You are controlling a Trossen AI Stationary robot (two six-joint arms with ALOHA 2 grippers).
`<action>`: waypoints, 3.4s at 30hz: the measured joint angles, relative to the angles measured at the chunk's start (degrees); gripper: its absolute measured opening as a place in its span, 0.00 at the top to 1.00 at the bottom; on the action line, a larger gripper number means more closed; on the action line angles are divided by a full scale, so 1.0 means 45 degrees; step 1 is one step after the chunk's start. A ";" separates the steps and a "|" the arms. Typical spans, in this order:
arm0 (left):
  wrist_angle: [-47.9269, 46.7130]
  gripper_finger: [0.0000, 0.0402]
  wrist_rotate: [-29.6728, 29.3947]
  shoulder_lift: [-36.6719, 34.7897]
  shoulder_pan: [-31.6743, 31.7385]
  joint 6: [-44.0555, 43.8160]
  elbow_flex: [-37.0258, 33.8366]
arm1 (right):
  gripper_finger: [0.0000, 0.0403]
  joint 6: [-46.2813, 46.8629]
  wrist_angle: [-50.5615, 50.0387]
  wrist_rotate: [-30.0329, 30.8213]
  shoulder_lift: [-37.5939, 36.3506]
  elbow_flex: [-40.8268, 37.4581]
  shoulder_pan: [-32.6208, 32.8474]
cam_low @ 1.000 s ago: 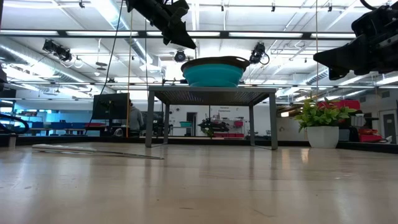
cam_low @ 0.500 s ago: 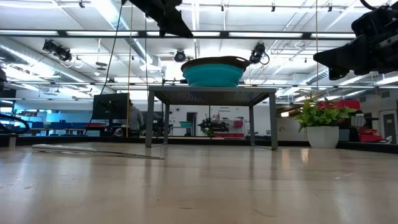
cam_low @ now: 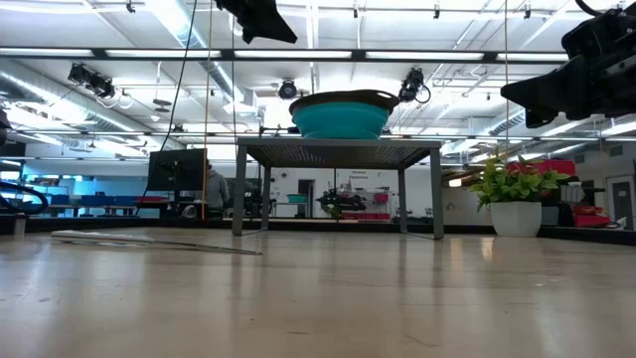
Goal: Pick & Place Fruit
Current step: Put the peach into the blue bin
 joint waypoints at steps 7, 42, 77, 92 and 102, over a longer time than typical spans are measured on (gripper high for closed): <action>-0.0295 1.00 0.0533 0.0004 -0.0439 -0.0061 0.0000 | 0.98 0.0000 -0.0004 0.0005 0.0001 0.0000 0.0000; -0.0646 1.00 0.0946 -0.0122 -0.4978 -0.0220 0.0000 | 0.98 0.0000 0.0000 0.0000 -0.0003 0.0000 0.0005; -0.2630 1.00 0.0359 -0.3905 -0.6979 0.0653 -0.2580 | 0.98 0.0000 0.0034 -0.0004 0.0001 0.0000 0.0005; -0.2440 1.00 0.0316 -0.6783 -0.8178 -0.0450 -0.5408 | 0.98 0.0000 0.0006 0.0005 -0.0004 0.0000 0.0001; -0.2508 1.00 0.0476 -0.7155 -0.8506 -0.0670 -0.5620 | 0.98 0.0000 0.0004 0.0005 -0.0004 -0.0002 0.0005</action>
